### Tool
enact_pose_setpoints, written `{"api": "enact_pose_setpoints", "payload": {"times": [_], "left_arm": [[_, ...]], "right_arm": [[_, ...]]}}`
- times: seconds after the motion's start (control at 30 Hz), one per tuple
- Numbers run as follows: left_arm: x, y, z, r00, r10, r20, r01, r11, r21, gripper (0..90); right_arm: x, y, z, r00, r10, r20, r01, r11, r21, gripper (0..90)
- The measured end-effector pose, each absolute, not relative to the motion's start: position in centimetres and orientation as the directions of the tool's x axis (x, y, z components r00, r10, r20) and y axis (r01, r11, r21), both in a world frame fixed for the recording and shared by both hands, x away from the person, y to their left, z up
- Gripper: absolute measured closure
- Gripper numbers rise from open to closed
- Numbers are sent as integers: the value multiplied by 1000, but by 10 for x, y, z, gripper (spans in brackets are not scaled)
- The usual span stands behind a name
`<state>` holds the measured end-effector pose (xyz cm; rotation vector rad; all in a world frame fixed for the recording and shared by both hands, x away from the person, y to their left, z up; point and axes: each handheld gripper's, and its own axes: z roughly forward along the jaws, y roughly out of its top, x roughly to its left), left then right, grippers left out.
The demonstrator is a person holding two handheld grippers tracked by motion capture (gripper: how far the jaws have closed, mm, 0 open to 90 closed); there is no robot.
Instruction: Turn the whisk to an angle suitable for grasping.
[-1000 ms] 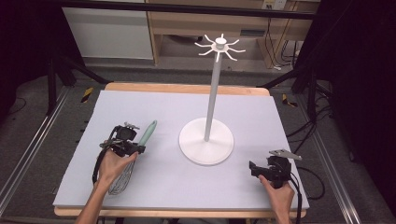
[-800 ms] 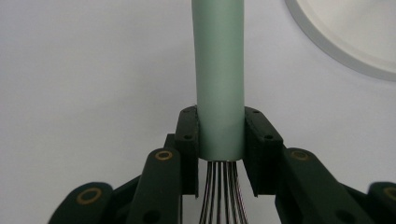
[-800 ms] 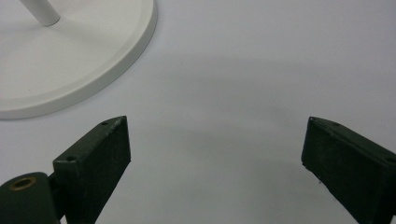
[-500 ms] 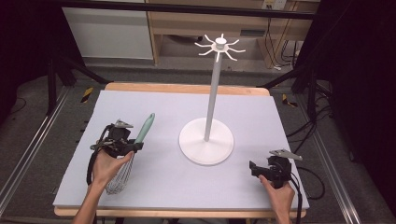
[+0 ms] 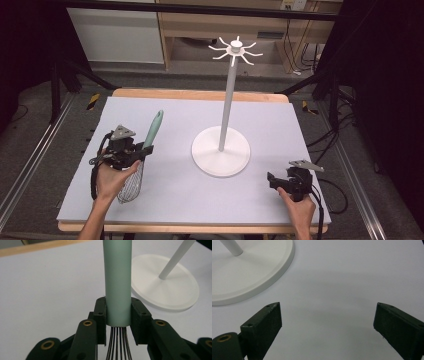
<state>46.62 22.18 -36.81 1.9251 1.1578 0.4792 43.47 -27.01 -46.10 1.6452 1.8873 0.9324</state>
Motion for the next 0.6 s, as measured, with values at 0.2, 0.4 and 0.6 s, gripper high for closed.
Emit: {"api": "enact_pose_setpoints", "payload": {"times": [0.2, 0.4, 0.6], "left_arm": [[458, 223, -359, 514, 852, -97, 472, -187, 861, 689], [450, 222, -352, 531, 842, -98, 396, -144, 907, 689], [442, 220, -344, 549, 829, -109, 341, -103, 934, 689]], "right_arm": [[434, -270, -462, -175, 981, 87, 661, 51, 749, 84], [434, -270, -461, -174, 981, 88, 662, 51, 748, 84], [434, -270, -461, -175, 981, 89, 661, 50, 749, 85]]}}
